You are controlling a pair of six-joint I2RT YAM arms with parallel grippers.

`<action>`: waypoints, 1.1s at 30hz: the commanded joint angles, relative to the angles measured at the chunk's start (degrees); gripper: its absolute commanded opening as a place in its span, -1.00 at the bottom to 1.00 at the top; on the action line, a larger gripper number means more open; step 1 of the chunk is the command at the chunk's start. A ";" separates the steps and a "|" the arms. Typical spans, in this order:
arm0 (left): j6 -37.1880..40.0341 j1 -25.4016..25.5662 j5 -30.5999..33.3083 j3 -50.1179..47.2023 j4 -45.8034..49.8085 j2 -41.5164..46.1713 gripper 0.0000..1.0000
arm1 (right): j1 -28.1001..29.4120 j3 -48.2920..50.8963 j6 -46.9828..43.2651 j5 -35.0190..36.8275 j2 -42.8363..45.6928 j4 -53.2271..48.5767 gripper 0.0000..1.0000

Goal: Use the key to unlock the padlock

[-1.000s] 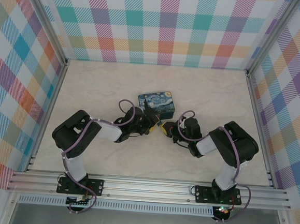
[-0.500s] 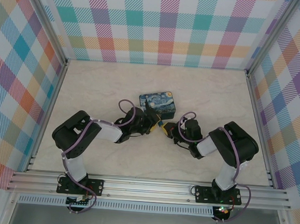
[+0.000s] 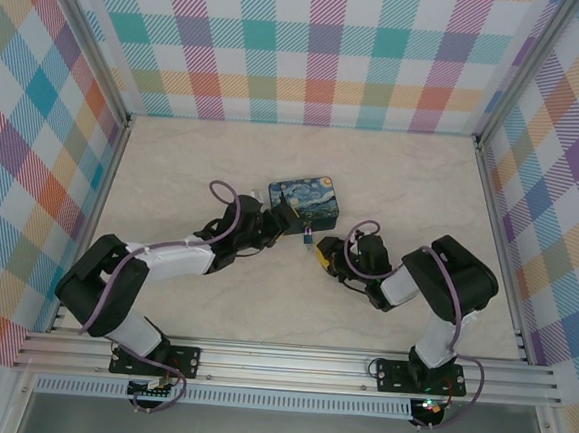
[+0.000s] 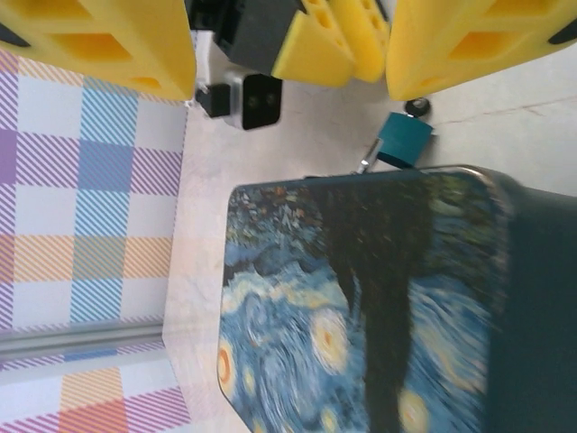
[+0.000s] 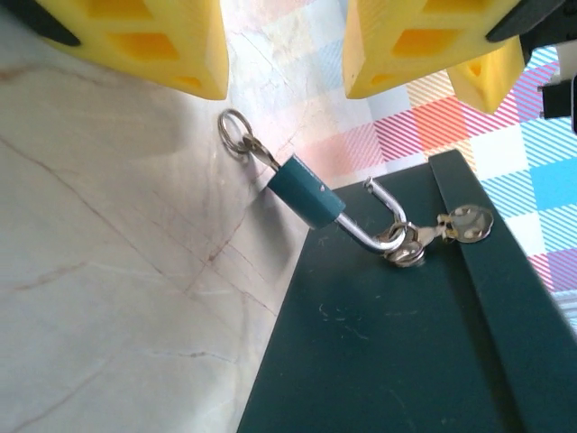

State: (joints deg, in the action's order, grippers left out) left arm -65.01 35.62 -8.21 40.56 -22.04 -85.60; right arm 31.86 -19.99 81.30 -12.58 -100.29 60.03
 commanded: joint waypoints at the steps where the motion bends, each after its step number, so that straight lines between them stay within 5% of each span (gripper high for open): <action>1: 4.74 -2.21 1.09 -0.59 5.24 4.28 0.19 | 0.13 1.03 -5.64 2.09 5.66 -6.70 -0.17; 6: 9.41 -8.40 -1.93 0.13 9.89 7.58 0.31 | -0.17 -3.12 -20.88 4.38 19.16 -28.42 0.04; 9: 11.94 -12.55 -4.34 0.55 10.35 7.83 0.44 | -0.97 -7.78 -33.45 8.64 27.59 -45.84 0.45; 13: 15.93 -15.10 -7.02 2.67 10.62 4.92 0.67 | -7.75 -10.55 -40.81 1.97 30.26 -50.02 1.00; 22: 17.08 -15.40 -16.19 8.97 6.46 -9.29 0.83 | -14.40 -27.51 -48.33 -8.50 11.05 -50.37 0.99; 33: 15.44 -14.61 -21.13 10.95 -0.25 -15.55 0.85 | -14.98 -49.49 -51.38 -22.63 -10.29 -52.12 0.89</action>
State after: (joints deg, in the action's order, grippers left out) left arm -49.87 20.60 -26.83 49.50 -18.76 -100.47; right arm 17.21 -66.70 32.01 -27.86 -108.86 8.75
